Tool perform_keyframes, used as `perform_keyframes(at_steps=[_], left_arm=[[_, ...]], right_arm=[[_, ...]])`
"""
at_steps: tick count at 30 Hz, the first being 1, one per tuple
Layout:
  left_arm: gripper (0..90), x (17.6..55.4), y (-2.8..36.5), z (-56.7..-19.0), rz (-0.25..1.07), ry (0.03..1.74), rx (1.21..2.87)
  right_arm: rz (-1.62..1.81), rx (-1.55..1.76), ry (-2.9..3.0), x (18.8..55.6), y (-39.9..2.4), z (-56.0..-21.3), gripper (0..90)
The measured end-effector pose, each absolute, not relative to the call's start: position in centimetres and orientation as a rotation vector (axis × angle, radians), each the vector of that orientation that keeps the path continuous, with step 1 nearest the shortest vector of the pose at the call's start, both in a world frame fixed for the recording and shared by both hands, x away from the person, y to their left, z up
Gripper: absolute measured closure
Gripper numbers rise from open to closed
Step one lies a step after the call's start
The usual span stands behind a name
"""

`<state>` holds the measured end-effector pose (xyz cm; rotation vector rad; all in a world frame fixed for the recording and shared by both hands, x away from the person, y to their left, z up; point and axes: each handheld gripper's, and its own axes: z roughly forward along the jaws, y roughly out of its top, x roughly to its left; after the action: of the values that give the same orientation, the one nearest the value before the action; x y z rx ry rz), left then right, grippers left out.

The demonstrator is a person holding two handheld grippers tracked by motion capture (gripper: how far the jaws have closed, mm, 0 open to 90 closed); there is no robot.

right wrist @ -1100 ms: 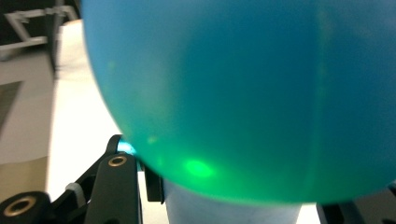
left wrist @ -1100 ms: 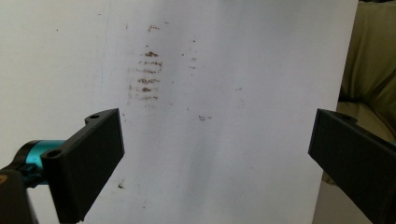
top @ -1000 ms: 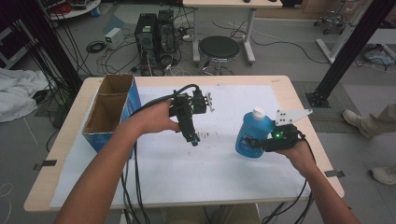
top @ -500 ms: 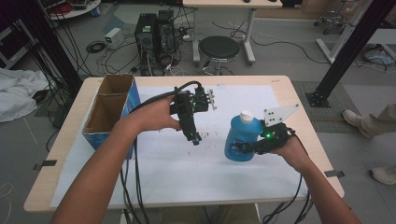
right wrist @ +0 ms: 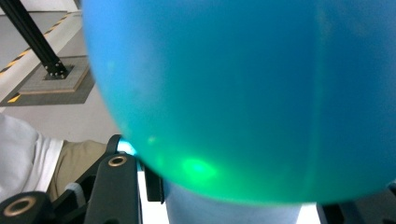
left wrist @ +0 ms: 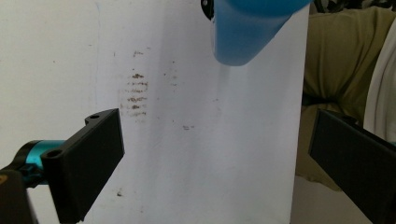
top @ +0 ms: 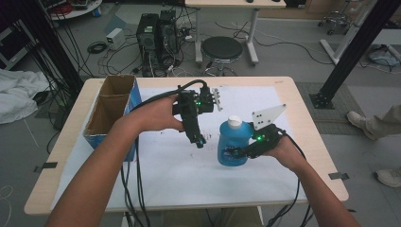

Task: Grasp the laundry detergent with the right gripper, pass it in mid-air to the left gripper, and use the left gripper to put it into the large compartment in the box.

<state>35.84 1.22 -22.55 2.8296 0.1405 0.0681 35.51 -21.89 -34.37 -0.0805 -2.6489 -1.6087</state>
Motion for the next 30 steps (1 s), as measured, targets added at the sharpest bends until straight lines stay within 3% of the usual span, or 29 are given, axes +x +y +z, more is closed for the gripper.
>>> perform_keyframes(at_steps=[30], left_arm=[[3.4,35.3,-1.9,-21.6,0.02,0.072,2.867]], right_arm=[[-1.542,-0.048,-2.677,35.6,-18.7,-34.1,45.3]])
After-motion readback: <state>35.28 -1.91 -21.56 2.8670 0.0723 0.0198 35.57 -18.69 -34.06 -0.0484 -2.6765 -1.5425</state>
